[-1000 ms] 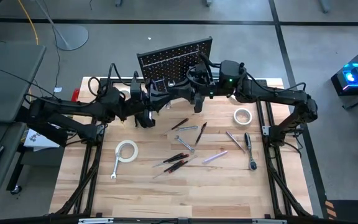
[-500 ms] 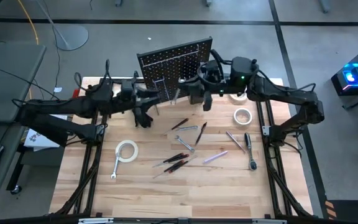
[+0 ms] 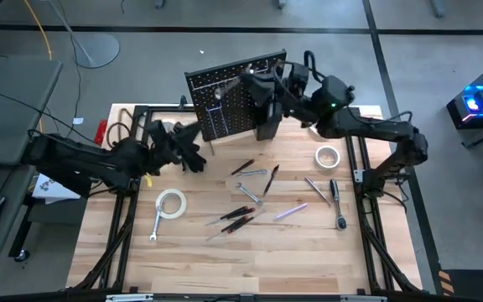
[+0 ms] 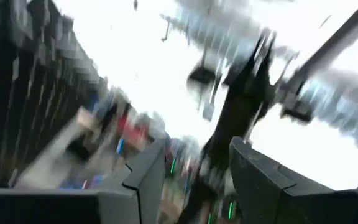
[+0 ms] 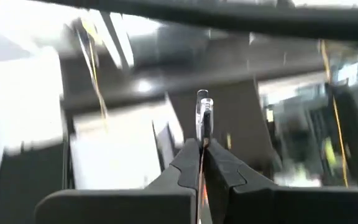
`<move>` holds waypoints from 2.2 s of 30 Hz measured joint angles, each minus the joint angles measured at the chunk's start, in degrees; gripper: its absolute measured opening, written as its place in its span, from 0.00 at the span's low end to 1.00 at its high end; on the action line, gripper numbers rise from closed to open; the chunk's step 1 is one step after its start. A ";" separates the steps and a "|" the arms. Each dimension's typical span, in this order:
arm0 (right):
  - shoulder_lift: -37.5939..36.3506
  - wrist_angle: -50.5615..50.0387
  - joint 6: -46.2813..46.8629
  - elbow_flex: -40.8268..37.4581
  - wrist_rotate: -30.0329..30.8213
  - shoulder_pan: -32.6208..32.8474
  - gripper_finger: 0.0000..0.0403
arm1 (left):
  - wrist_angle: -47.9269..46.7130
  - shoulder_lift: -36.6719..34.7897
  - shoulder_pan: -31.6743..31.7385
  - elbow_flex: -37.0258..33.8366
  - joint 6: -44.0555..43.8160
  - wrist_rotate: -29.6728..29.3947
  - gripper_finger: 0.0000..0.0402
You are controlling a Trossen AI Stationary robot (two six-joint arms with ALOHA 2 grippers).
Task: Hang tools onto peg board
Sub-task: Hang the silver wrench on the peg board
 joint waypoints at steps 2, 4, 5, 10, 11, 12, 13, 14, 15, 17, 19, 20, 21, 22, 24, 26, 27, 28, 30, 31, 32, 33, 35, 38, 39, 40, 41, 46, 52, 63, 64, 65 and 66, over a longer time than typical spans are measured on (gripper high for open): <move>1.61 4.37 -0.06 0.00 1.41 0.02 0.00 | 7.04 2.48 0.65 1.08 3.82 -0.54 0.40; 3.12 6.96 0.74 -0.02 3.43 0.04 0.00 | 10.53 4.51 1.42 3.49 5.59 0.40 0.40; 3.66 7.72 1.36 -0.06 4.22 0.04 0.00 | 10.85 5.44 1.90 5.09 5.73 1.53 0.40; 5.69 10.11 4.33 -0.06 5.40 0.40 0.00 | 7.31 9.82 3.52 12.20 5.59 8.47 0.40; 6.01 10.73 4.22 -0.06 5.58 0.65 0.00 | 6.98 10.34 3.81 13.02 5.51 8.93 0.40; 6.08 10.99 3.68 -0.06 5.83 0.95 0.00 | 7.05 10.95 4.11 13.78 5.21 8.95 0.40; 6.08 11.09 3.08 -0.06 5.85 1.25 0.00 | 7.20 11.52 4.43 14.55 4.89 8.94 0.40; 6.06 11.28 2.38 -0.06 5.78 1.56 0.00 | 7.15 11.89 4.83 14.99 4.38 8.94 0.40; 6.02 11.32 1.87 -0.06 5.62 1.87 0.00 | 7.05 12.27 5.27 15.31 3.82 8.92 0.40; 6.00 11.35 1.18 -0.06 5.43 2.53 0.00 | 6.97 13.05 6.03 15.86 2.45 9.24 0.40; 6.00 10.83 -0.33 -0.06 5.45 3.13 0.00 | 6.86 13.21 6.82 16.28 0.56 10.60 0.40; 6.00 10.22 -1.24 -0.06 5.62 3.34 0.00 | 6.81 13.25 7.19 16.46 -0.42 11.42 0.40; 6.00 9.63 -2.25 -0.06 6.07 3.54 0.00 | 6.89 13.33 7.50 16.61 -1.17 12.27 0.40; 6.00 9.15 -2.78 -0.06 6.55 3.66 0.00 | 7.01 13.35 7.71 16.63 -1.79 13.17 0.40; 6.00 8.59 -3.76 -0.06 7.03 3.84 0.00 | 6.94 13.47 7.94 16.63 -2.96 14.97 0.40; 6.01 8.52 -4.15 -0.06 7.89 3.85 0.00 | 7.03 13.43 7.94 16.63 -3.98 17.55 0.40; 6.00 8.57 -4.15 -0.06 8.45 3.85 0.00 | 7.18 13.39 7.94 16.63 -4.42 18.99 0.40; 6.00 8.60 -4.15 -0.06 8.62 3.85 0.00 | 7.16 13.39 7.93 16.63 -4.72 20.14 0.40; 6.00 8.57 -4.15 -0.06 8.68 3.85 0.00 | 7.17 13.41 7.89 16.63 -4.85 21.17 0.40; 6.00 8.35 -4.15 -0.06 8.66 3.85 0.00 | 7.49 13.41 7.87 16.63 -4.85 21.18 0.40; 6.00 7.84 -4.15 -0.06 8.56 3.85 0.00 | 8.14 13.41 7.90 16.63 -4.87 21.17 0.40; 6.00 7.22 -4.15 -0.06 8.47 3.86 0.00 | 8.65 13.40 7.96 16.63 -4.76 21.07 0.40; 6.00 5.88 -4.15 -0.06 8.48 4.14 0.00 | 8.75 13.35 8.25 16.63 -3.39 20.64 0.40; 6.00 5.55 -3.69 -0.06 8.46 4.49 0.00 | 8.65 13.45 8.29 16.63 -1.29 20.50 0.40; 6.00 5.55 -3.69 -0.06 8.40 4.55 0.00 | 8.70 13.45 8.29 16.62 -0.89 20.47 0.40; 5.98 5.49 -3.67 -0.06 8.42 4.55 0.00 | 8.69 13.42 8.29 16.63 -0.47 20.27 0.40; 5.98 5.31 -3.50 -0.06 8.40 4.55 0.00 | 8.65 13.39 8.29 16.63 0.04 20.22 0.40; 5.61 4.52 -1.55 -0.06 8.22 4.55 0.00 | 8.64 13.41 8.29 16.62 5.46 17.20 0.40; 4.95 2.88 -2.42 -0.06 8.20 4.52 0.00 | 8.54 13.41 8.29 16.61 7.11 16.30 0.40; 4.97 1.21 -2.22 -0.05 8.20 4.50 0.00 | 8.17 13.41 8.27 16.61 9.27 16.13 0.10; 4.97 1.28 -2.19 -0.05 8.18 4.50 0.00 | 8.17 13.41 8.24 16.61 9.47 15.93 0.06; 4.97 1.26 -2.15 -0.06 8.16 4.50 0.00 | 8.19 13.41 8.26 16.61 9.59 15.98 0.04; 4.97 1.23 -2.11 -0.06 8.16 4.50 0.00 | 8.19 13.41 8.28 16.61 9.58 15.96 0.03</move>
